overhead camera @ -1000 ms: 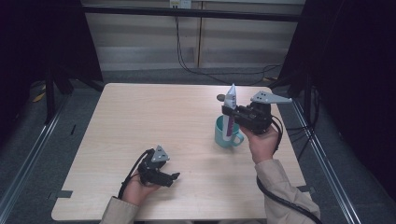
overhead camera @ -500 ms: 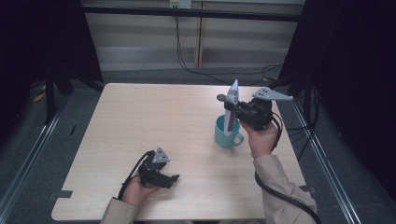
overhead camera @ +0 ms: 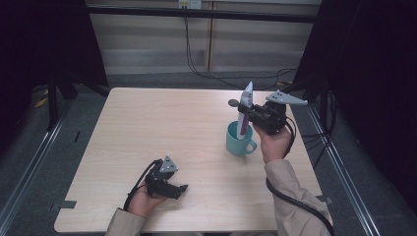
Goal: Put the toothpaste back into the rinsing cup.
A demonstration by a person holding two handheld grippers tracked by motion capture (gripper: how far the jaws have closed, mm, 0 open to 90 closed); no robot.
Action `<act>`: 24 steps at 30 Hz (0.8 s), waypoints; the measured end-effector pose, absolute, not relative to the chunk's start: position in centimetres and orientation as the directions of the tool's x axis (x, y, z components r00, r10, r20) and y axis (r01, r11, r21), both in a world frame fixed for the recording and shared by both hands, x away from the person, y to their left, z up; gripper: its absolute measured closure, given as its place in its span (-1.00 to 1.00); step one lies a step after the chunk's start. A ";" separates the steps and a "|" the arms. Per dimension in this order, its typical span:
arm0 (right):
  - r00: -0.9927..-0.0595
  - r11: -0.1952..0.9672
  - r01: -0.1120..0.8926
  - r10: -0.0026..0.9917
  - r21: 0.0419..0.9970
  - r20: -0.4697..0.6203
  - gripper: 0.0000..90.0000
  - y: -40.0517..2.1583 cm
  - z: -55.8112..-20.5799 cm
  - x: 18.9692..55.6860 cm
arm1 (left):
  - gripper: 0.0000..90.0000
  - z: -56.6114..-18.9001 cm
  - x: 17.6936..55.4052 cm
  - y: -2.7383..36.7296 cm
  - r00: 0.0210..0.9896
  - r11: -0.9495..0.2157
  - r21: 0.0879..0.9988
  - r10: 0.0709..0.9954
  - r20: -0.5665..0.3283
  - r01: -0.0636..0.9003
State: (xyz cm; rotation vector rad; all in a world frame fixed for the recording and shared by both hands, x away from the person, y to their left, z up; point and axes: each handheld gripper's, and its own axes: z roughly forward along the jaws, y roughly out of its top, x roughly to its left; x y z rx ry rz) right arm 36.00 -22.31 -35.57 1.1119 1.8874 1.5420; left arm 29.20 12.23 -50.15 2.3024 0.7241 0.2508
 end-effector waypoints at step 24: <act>-0.524 0.034 0.285 0.842 0.958 0.126 0.68 -22.3 -36.8 37.5 | -0.63 -50.7 29.0 13.1 0.841 -0.576 0.718 0.540 -0.025 0.391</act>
